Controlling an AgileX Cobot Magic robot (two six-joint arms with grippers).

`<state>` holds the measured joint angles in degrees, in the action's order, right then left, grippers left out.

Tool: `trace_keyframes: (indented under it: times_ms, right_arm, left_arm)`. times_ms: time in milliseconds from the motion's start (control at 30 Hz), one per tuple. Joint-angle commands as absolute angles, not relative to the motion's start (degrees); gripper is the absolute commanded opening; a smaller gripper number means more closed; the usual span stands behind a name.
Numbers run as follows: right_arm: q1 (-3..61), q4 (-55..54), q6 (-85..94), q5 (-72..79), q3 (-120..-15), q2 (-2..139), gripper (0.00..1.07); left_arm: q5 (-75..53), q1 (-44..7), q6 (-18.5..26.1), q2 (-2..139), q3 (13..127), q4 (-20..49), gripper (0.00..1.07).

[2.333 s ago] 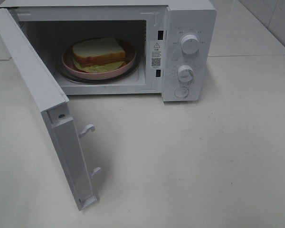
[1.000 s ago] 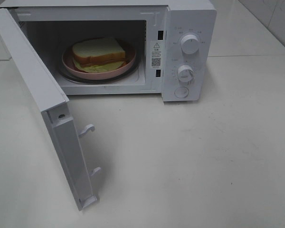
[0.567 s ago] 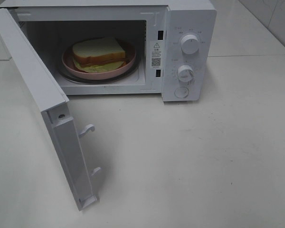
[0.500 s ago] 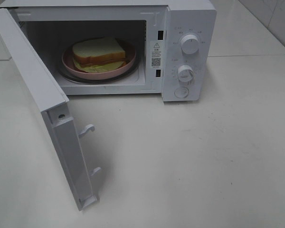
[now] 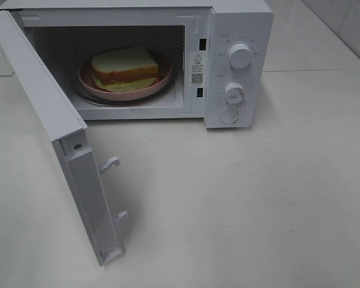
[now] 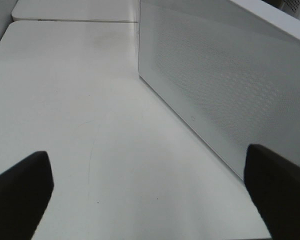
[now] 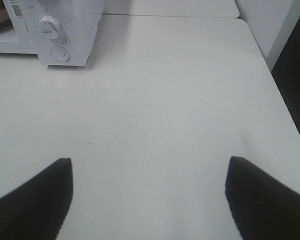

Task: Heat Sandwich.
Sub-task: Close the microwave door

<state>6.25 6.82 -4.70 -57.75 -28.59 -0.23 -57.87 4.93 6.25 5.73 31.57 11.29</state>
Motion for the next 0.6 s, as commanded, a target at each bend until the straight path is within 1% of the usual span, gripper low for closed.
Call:
trace_keyframes:
  times_ms: [33, 100, 133, 167, 200, 233, 267, 300, 333, 400, 433, 467, 533, 567, 600]
  right_arm:
    - [5.9, 6.9, -4.7, -56.9, -28.6, -1.8, 0.76]
    - [5.9, 6.9, -4.7, -56.9, -28.6, -1.8, 0.76]
    - [5.9, 6.9, -4.7, -56.9, -28.6, -1.8, 0.76]
    - [5.9, 6.9, -4.7, -56.9, -28.6, -1.8, 0.76]
    - [5.9, 6.9, -4.7, -56.9, -28.6, -1.8, 0.76]
    - [5.9, 6.9, -4.7, -56.9, -28.6, -1.8, 0.76]
    - [5.9, 6.9, -4.7, -56.9, -28.6, -1.8, 0.76]
    - [5.9, 6.9, -4.7, -56.9, -28.6, -1.8, 0.76]
    - [5.9, 6.9, -4.7, -56.9, -28.6, -1.8, 0.76]
    - [5.9, 6.9, -4.7, -56.9, -28.6, -1.8, 0.76]
    - [5.9, 6.9, -4.7, -56.9, -28.6, -1.8, 0.76]
    - [5.9, 6.9, -4.7, -56.9, -28.6, -1.8, 0.76]
    - [5.9, 6.9, -4.7, -56.9, -28.6, -1.8, 0.76]
    - [5.9, 6.9, -4.7, -56.9, -28.6, -1.8, 0.76]
    - [5.9, 6.9, -4.7, -56.9, -28.6, -1.8, 0.76]
  left_arm:
    - [-54.8, 4.6, 6.5, 9.5, 31.9, 11.2, 0.87]
    - [-53.7, 4.6, 6.5, 11.6, 31.9, 11.2, 0.79]
    - [-53.7, 4.6, 6.5, 11.6, 31.9, 11.2, 0.79]
    - [-52.3, 4.6, 6.5, 14.0, 31.9, 11.2, 0.67]
    - [-51.7, 4.6, 6.5, 15.1, 31.9, 11.2, 0.62]
    - [-51.3, 4.6, 6.5, 16.0, 31.9, 11.2, 0.57]
    - [-51.3, 4.6, 6.5, 16.0, 31.9, 11.2, 0.57]
    - [-50.2, 4.6, 6.5, 17.9, 31.9, 11.2, 0.52]
    - [-49.3, 4.6, 6.5, 19.1, 31.9, 11.0, 0.44]
    - [-47.2, 4.6, 6.5, 21.3, 31.9, 10.4, 0.35]
    - [-47.2, 4.6, 6.5, 21.3, 31.9, 10.4, 0.35]
    - [-45.1, 4.6, 6.5, 23.4, 31.9, 10.0, 0.24]
    - [-42.9, 4.6, 6.6, 25.6, 31.7, 9.1, 0.13]
    - [-40.3, 4.6, 6.6, 27.9, 31.1, 8.4, 0.02]
    - [-40.3, 4.6, 6.6, 27.9, 31.1, 8.4, 0.02]
